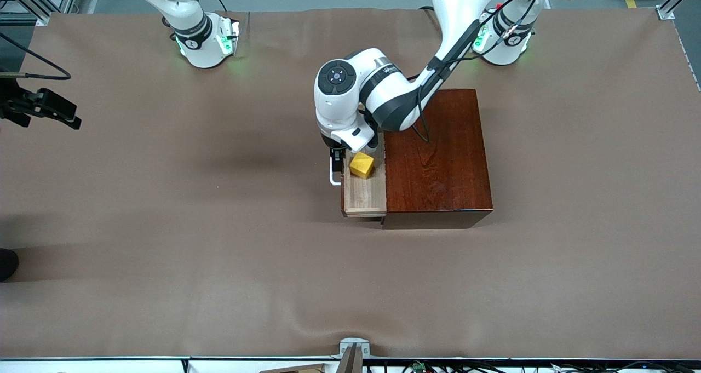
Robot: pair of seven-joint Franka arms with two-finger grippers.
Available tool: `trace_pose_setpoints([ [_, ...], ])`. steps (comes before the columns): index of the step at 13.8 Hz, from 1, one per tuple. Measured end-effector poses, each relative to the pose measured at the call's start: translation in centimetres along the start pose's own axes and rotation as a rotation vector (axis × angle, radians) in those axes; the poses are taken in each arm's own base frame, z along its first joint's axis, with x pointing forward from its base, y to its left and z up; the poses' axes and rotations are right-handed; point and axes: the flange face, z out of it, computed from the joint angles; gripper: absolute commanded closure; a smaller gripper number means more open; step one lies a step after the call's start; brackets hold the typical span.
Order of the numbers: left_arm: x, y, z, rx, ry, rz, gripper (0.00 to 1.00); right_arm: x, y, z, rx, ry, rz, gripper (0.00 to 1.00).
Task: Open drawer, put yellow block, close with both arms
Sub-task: 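Push the drawer front shut with the left gripper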
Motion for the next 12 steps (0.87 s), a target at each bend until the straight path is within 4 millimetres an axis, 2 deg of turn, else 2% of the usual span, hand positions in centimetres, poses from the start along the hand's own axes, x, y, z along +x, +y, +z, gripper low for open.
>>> trace_pose_setpoints([
  [7, -0.9, -1.6, 0.7, -0.055, 0.084, 0.063, 0.00, 0.0, 0.0, 0.2, 0.000, -0.001, 0.000, 0.00],
  [12, -0.2, -1.5, 0.6, -0.055, 0.160, 0.053, 0.00, 0.1, -0.3, 0.1, 0.000, 0.006, -0.005, 0.00],
])
